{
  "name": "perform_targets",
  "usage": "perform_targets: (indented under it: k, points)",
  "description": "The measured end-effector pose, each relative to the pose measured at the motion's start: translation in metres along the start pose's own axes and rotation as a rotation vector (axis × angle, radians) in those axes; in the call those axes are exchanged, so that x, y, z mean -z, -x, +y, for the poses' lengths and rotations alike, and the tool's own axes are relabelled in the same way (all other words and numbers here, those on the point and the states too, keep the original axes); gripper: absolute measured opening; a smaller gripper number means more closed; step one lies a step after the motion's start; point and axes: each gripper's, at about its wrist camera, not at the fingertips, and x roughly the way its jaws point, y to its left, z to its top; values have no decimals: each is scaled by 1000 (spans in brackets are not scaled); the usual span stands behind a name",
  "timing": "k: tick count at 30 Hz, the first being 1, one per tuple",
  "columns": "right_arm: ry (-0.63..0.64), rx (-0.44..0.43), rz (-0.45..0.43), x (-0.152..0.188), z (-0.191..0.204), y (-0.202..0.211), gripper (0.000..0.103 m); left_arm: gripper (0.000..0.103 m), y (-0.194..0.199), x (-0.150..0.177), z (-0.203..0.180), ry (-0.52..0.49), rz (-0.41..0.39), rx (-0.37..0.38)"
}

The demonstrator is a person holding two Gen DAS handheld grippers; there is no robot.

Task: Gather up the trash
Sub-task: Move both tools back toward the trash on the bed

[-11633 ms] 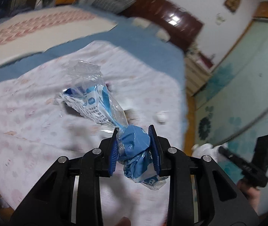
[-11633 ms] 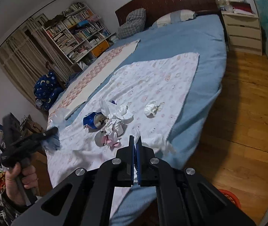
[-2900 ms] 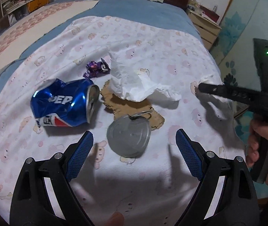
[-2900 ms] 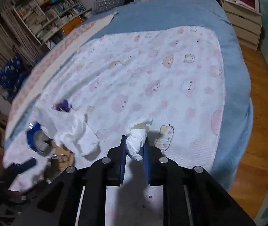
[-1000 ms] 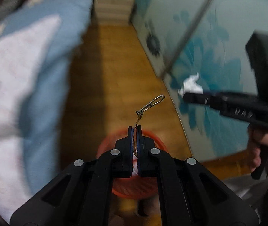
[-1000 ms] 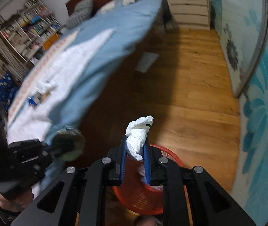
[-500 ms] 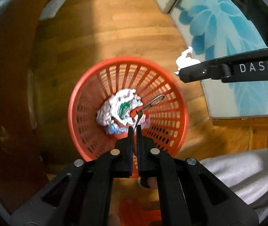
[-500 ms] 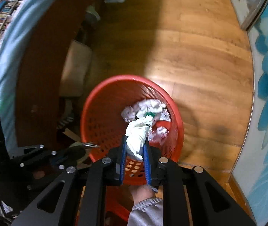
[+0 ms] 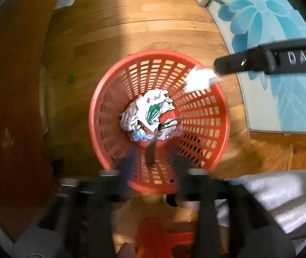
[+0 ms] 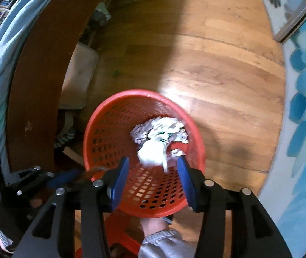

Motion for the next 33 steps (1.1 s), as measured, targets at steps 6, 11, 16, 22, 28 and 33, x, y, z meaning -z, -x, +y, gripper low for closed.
perform_targets:
  k: [6, 11, 16, 22, 28, 33]
  points:
    - [-60, 26, -169, -1, -1, 59, 63, 74, 54, 17, 19, 45, -65, 45]
    - [8, -97, -373, 19, 39, 129, 64, 81, 125, 23, 58, 109, -218, 59]
    - [249, -64, -516, 3, 137, 199, 74, 84, 195, 44, 134, 241, -382, 74]
    - [615, -9, -495, -72, 332, 221, 76, 85, 236, 90, 256, 532, -490, 79]
    - [809, 39, -389, -146, 475, 132, 67, 85, 246, 125, 338, 717, -532, 116]
    - [765, 108, -231, -176, 497, 49, 46, 85, 243, 144, 365, 790, -523, 108]
